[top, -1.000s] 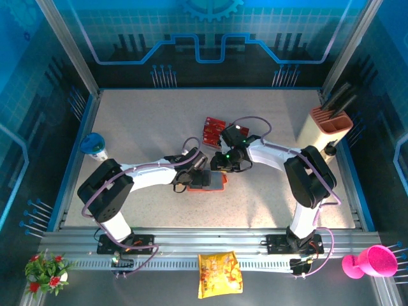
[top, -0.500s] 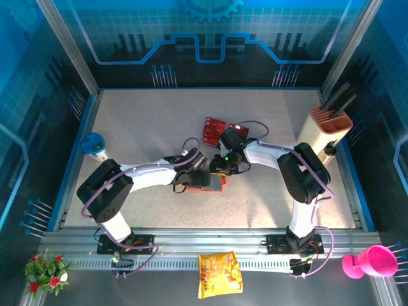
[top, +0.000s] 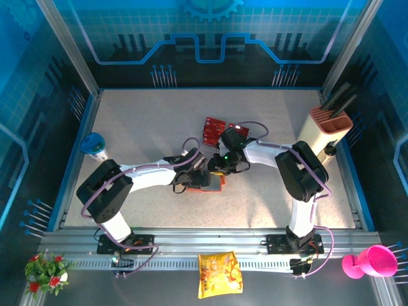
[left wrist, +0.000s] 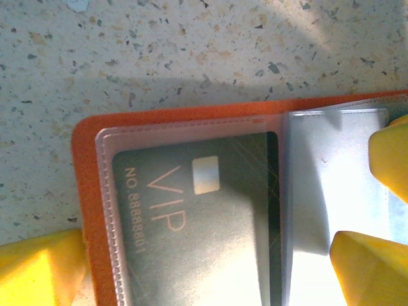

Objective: Put the credit cards into the card holder

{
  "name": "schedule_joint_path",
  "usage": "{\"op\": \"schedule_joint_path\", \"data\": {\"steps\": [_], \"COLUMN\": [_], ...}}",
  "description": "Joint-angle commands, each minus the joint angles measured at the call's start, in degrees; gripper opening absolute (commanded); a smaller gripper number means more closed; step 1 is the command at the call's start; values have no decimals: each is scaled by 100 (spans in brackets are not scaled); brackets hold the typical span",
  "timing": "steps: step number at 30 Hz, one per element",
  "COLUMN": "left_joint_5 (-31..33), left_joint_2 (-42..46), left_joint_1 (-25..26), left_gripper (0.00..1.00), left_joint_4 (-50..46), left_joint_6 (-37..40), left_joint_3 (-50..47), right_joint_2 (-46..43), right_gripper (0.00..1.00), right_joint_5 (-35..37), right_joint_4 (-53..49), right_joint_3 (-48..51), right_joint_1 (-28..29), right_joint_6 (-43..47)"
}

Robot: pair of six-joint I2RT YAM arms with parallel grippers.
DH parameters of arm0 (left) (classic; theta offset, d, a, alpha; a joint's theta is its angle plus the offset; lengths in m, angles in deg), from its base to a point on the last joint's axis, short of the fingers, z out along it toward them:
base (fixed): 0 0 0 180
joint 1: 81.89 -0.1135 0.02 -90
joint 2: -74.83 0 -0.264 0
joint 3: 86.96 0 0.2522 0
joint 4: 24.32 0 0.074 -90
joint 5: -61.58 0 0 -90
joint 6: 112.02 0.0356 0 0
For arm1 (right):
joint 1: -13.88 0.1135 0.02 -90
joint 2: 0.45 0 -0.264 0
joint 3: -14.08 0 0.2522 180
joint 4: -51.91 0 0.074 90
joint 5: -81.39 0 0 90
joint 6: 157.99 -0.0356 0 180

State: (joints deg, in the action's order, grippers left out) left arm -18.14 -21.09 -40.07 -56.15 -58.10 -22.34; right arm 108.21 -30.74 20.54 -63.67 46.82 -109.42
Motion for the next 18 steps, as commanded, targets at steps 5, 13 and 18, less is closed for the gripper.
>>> {"op": "schedule_joint_path", "data": {"steps": [5,13,18], "left_joint_5": [-18,0,-10], "left_joint_2": [21,499,640], "left_joint_1": [-25,-232,-349], "left_gripper": [99,99,99], "left_joint_4": [-255,-305,-304], "left_joint_6": [-85,-67,-41], "left_joint_3": [-216,-203,-317], "right_joint_2": [69,17,-55], "right_gripper": [28,27,27], "right_joint_5": [-470,-585,-496], "right_joint_4": [260,416,359], "right_joint_3": [8,-17,-44], "right_joint_1": [-25,-41,-40], "right_joint_6": [-323,-495,-469]}}
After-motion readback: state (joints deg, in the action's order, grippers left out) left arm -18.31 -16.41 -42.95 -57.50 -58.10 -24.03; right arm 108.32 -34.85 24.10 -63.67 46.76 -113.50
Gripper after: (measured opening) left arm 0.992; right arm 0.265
